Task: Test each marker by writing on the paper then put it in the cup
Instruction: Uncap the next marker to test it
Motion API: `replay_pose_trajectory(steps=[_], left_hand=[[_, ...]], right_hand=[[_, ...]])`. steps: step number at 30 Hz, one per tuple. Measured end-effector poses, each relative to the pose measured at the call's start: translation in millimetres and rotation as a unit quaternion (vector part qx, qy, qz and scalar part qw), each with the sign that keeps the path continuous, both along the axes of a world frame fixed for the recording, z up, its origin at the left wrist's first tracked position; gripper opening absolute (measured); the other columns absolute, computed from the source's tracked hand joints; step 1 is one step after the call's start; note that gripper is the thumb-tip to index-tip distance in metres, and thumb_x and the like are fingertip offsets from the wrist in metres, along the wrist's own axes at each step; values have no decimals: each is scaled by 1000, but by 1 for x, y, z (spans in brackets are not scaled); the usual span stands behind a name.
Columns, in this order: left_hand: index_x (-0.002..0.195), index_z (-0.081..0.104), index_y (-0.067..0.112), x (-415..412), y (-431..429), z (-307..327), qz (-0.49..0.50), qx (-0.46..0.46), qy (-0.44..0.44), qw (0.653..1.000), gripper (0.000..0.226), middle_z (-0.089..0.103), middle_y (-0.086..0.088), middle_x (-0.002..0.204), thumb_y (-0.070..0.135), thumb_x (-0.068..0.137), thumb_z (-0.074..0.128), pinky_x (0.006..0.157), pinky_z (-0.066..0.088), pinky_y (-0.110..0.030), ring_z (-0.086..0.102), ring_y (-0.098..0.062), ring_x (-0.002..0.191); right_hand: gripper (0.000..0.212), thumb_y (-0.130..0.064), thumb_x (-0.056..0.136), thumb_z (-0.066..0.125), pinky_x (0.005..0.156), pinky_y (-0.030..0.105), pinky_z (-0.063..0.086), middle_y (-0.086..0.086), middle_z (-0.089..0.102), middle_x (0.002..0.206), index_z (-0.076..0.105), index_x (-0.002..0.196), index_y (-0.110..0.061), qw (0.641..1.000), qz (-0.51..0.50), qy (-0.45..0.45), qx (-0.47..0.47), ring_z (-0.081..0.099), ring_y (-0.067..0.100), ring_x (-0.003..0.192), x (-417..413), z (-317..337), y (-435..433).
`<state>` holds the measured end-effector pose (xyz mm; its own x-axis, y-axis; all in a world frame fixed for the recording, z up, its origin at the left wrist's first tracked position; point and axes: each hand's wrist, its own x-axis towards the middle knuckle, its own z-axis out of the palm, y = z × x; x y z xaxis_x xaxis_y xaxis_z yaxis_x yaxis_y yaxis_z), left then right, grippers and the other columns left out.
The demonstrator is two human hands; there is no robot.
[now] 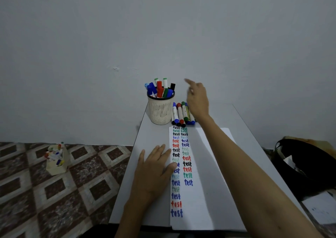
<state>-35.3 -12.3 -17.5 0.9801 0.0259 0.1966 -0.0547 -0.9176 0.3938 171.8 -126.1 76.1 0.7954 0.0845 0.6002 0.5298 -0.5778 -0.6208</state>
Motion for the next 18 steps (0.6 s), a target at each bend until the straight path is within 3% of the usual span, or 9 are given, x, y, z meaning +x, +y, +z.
replay_pose_trajectory(steps=[1,3,5,7,11,14,18], left_hand=[[143,24,29,0,0,1,0,0,1,1000,69,18,10,153,61,84,14,116,-3,-41,10,-4,140],[143,24,30,0,0,1,1,5,-1,1000,73,17,11,153,65,81,9,116,-3,-41,10,-3,140],[143,24,30,-1,0,1,2,9,-6,1000,81,18,11,153,68,75,2,116,-2,-41,10,-3,140],[143,24,30,-1,0,2,1,5,-7,1000,84,18,11,153,68,72,0,116,-1,-41,10,-3,140],[143,25,30,-1,0,2,-1,2,-7,1000,85,18,11,153,69,72,0,116,-1,-41,11,-3,140],[143,26,29,-1,0,1,1,5,-16,1000,84,19,10,152,68,73,1,116,-1,-41,11,-4,140],[142,30,29,0,0,-1,1,-6,-35,999,81,23,10,151,67,75,4,116,-1,-40,14,-4,139]], right_hand=[[49,-4,92,44,84,31,44,8,51,124,46,138,-19,999,-26,36,5,47,18,112,1,-6,-10],[56,-2,84,48,91,39,44,11,48,133,44,139,-15,986,-68,130,-76,44,25,121,5,-19,-30],[53,-9,84,52,95,42,41,14,48,133,48,137,-16,955,-81,208,-194,43,32,122,7,-34,-44],[44,-16,85,58,93,40,43,14,52,124,57,128,-18,944,-75,227,-228,47,32,114,4,-48,-51],[26,-18,86,64,80,36,46,14,62,106,67,111,-13,970,-81,161,-165,54,30,99,0,-64,-56],[18,-10,87,62,67,27,36,16,65,100,70,103,-9,980,-95,140,-106,56,28,91,0,-68,-59],[18,-10,91,58,71,26,41,14,58,107,63,107,-5,984,-140,79,83,52,18,83,-16,-59,-56]])
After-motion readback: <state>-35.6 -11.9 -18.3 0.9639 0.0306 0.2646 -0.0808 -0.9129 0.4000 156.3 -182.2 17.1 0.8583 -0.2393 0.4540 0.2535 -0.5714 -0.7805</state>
